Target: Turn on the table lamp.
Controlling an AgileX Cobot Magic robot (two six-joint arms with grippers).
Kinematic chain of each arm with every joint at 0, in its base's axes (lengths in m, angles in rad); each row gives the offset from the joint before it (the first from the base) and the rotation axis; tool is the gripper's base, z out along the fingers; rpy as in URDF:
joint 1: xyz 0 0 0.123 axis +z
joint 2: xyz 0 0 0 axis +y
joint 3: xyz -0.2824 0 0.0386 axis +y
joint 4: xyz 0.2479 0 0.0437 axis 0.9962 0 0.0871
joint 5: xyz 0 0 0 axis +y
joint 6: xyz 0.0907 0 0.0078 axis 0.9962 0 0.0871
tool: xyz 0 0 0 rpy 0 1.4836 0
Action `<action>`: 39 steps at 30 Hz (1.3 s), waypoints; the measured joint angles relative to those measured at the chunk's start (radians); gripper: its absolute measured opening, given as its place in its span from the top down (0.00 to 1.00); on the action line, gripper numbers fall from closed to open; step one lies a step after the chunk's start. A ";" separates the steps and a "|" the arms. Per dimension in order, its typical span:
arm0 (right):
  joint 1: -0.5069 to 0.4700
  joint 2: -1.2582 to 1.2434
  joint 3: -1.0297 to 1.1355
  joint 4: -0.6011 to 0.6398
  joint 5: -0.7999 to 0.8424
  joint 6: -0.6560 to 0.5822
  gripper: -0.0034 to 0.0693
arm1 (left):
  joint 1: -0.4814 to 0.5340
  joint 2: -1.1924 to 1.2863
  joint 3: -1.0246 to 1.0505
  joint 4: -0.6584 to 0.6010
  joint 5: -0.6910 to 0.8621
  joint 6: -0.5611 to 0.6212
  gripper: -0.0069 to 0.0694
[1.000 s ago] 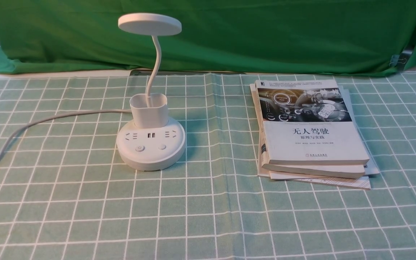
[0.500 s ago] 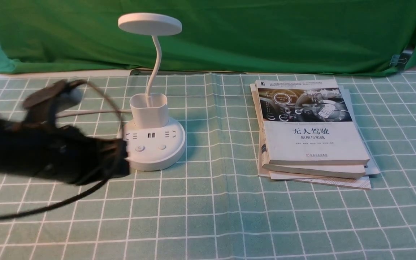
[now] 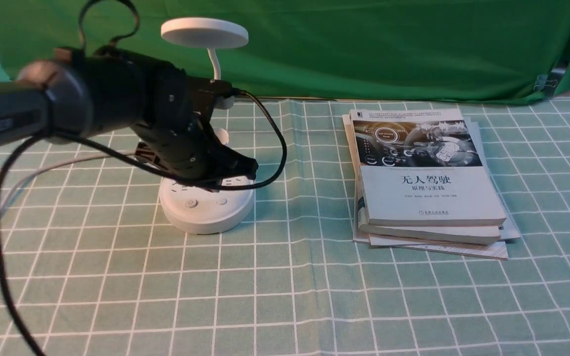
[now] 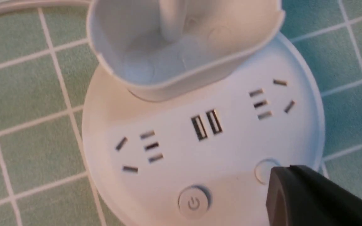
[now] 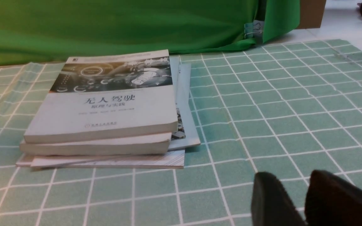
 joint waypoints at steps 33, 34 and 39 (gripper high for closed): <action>0.000 0.000 0.000 0.000 -0.001 0.000 0.62 | 0.000 0.003 0.009 -0.068 0.005 -0.039 0.90; 0.000 0.000 0.000 0.000 -0.001 0.000 0.62 | 0.000 -0.021 0.014 -0.072 0.030 -0.033 0.90; 0.000 0.000 0.000 0.000 -0.003 0.000 0.62 | 0.000 -0.164 0.132 -0.123 0.090 0.003 0.90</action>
